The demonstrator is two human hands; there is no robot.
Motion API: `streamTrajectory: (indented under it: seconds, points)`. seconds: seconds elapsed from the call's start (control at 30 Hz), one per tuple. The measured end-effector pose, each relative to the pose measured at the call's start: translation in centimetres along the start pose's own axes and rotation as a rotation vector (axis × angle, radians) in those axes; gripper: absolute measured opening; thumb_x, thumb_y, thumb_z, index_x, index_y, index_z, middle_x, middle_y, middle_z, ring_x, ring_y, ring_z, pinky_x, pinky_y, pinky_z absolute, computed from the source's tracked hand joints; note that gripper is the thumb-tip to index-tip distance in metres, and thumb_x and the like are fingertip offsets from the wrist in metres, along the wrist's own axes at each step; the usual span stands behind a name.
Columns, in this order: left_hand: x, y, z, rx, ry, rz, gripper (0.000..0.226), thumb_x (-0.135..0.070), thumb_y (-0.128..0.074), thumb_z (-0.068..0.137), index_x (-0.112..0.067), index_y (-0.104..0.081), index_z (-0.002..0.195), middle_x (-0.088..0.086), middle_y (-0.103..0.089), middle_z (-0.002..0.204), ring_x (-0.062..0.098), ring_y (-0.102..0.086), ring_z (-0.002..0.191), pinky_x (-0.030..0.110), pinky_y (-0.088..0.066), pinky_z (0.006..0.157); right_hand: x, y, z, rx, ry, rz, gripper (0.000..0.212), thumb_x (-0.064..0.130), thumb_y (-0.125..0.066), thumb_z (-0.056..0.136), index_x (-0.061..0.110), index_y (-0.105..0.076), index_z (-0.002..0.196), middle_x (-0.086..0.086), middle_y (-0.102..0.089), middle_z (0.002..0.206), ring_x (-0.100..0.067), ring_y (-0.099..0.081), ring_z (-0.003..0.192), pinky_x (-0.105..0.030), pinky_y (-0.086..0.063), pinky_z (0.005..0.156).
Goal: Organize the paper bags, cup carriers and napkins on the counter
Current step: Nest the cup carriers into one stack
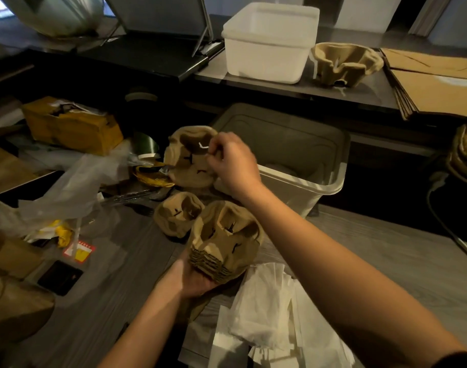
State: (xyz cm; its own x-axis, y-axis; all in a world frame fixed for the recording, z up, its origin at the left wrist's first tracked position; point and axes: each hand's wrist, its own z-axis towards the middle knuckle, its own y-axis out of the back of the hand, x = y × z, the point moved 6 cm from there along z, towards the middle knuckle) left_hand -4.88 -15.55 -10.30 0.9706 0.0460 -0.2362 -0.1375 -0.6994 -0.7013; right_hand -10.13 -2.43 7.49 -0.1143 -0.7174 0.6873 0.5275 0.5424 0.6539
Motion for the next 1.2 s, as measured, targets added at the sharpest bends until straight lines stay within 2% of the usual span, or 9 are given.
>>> streamTrajectory:
  seconds: [0.17, 0.3, 0.4, 0.5, 0.7, 0.87, 0.97, 1.13, 1.2]
  points:
    - [-0.6, 0.8, 0.5, -0.041, -0.065, -0.043, 0.058, -0.049, -0.052, 0.081, 0.004, -0.071, 0.093, 0.029, -0.064, 0.109, 0.046, -0.066, 0.088, 0.063, -0.046, 0.076, -1.6, 4.6, -1.0, -0.093, -0.002, 0.272, 0.023, 0.003, -0.062, 0.082, 0.02, -0.049, 0.091, 0.007, -0.05, 0.088, -0.005, -0.048, 0.075, -0.025, -0.041, 0.066]
    - [-1.1, 0.3, 0.1, -0.037, -0.107, -0.02, 0.052, -0.044, -0.045, 0.085, -0.001, -0.073, 0.091, 0.025, -0.068, 0.099, 0.041, -0.068, 0.078, 0.057, -0.054, 0.063, -2.6, 5.2, -3.2, 0.171, -0.056, 0.665, 0.049, -0.006, -0.059, 0.085, 0.022, -0.04, 0.12, 0.0, -0.057, 0.095, -0.011, -0.058, 0.083, -0.025, -0.052, 0.079]
    - [-1.0, -0.7, -0.5, -0.003, -0.108, -0.015, 0.054, -0.041, -0.043, 0.082, 0.002, -0.075, 0.075, 0.024, -0.07, 0.086, 0.038, -0.069, 0.067, 0.047, -0.056, 0.049, -3.2, 4.3, -4.7, 0.344, -0.081, 0.568, 0.035, -0.003, -0.058, 0.087, 0.01, -0.05, 0.118, 0.001, -0.058, 0.1, -0.009, -0.059, 0.091, -0.026, -0.052, 0.085]
    - [-0.9, -0.7, -0.8, -0.029, -0.075, -0.038, 0.059, -0.047, -0.035, 0.093, 0.001, -0.069, 0.093, 0.026, -0.069, 0.088, 0.039, -0.069, 0.068, 0.047, -0.056, 0.05, -3.7, 3.4, -5.7, 0.426, -0.056, 0.436, 0.031, 0.004, -0.058, 0.09, 0.022, -0.055, 0.115, 0.008, -0.061, 0.102, -0.005, -0.061, 0.094, -0.024, -0.054, 0.084]
    - [-0.4, -1.0, -1.4, -0.052, -0.037, -0.028, 0.056, -0.05, -0.035, 0.093, -0.001, -0.06, 0.099, 0.026, -0.069, 0.085, 0.039, -0.068, 0.064, 0.045, -0.055, 0.046, -4.4, 1.9, -6.5, 0.403, -0.027, 0.362, 0.032, 0.014, -0.06, 0.091, 0.032, -0.056, 0.117, 0.014, -0.06, 0.106, -0.003, -0.059, 0.097, -0.021, -0.052, 0.083]
    - [-0.5, -1.3, -1.6, -0.037, -0.053, -0.038, 0.055, -0.05, -0.036, 0.092, -0.002, -0.062, 0.094, 0.024, -0.07, 0.081, 0.037, -0.068, 0.06, 0.043, -0.055, 0.046, -5.0, 0.3, -6.7, 0.347, 0.019, 0.283, 0.035, 0.012, -0.061, 0.09, 0.018, -0.059, 0.124, 0.004, -0.052, 0.109, 0.001, -0.05, 0.097, -0.004, -0.038, 0.082]
    - [-0.7, -1.2, -1.7, -0.037, -0.06, -0.027, 0.054, -0.049, -0.035, 0.092, -0.003, -0.062, 0.094, 0.023, -0.07, 0.081, 0.036, -0.068, 0.06, 0.042, -0.055, 0.045, -5.6, -0.4, -6.8, 0.358, 0.004, 0.276, 0.034, 0.015, -0.058, 0.092, 0.017, -0.058, 0.126, 0.001, -0.052, 0.11, 0.003, -0.05, 0.094, -0.003, -0.038, 0.082]
    - [-1.4, -0.5, -1.7, -0.018, -0.073, -0.034, 0.05, -0.047, -0.043, 0.086, -0.002, -0.062, 0.097, 0.024, -0.07, 0.085, 0.037, -0.069, 0.064, 0.045, -0.055, 0.046, -8.1, -1.8, -7.0, 0.309, -0.346, 0.725, 0.033, 0.026, -0.035, 0.101, 0.015, -0.057, 0.123, 0.003, -0.061, 0.106, -0.003, -0.057, 0.094, -0.017, -0.047, 0.083]
    - [-1.7, 0.1, -1.7, -0.029, -0.084, -0.053, 0.051, -0.048, -0.042, 0.086, -0.003, -0.061, 0.101, 0.024, -0.07, 0.088, 0.038, -0.069, 0.067, 0.045, -0.056, 0.047, -10.1, -2.6, -6.7, 0.256, -0.444, 0.554, 0.036, 0.025, -0.038, 0.101, 0.012, -0.053, 0.131, -0.003, -0.061, 0.114, -0.008, -0.057, 0.097, -0.02, -0.046, 0.081]
